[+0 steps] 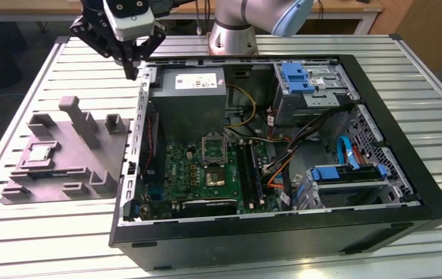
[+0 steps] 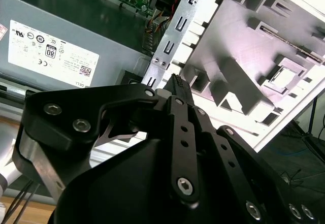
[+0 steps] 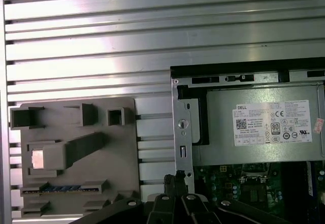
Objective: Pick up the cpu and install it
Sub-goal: 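Reach for the cpu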
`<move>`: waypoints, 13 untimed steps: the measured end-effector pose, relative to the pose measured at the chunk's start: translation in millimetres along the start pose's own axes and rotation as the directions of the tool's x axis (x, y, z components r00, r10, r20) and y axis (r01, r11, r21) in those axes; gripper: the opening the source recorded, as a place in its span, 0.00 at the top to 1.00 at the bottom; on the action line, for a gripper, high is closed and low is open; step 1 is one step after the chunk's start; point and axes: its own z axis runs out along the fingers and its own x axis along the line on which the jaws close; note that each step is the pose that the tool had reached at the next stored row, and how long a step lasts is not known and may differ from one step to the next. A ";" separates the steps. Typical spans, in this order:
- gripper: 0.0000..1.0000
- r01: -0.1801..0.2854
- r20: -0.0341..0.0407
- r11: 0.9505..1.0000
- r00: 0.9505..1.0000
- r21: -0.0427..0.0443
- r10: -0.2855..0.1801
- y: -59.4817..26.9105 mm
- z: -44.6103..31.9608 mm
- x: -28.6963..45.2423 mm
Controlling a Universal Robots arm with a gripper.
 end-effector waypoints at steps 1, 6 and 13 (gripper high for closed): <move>0.89 0.000 0.000 1.000 1.000 0.000 0.000 0.0 0.0 0.3; 0.89 0.000 0.000 1.000 1.000 0.000 0.000 -0.2 0.1 2.0; 0.89 0.000 0.000 1.000 1.000 0.000 0.000 -0.3 0.3 4.3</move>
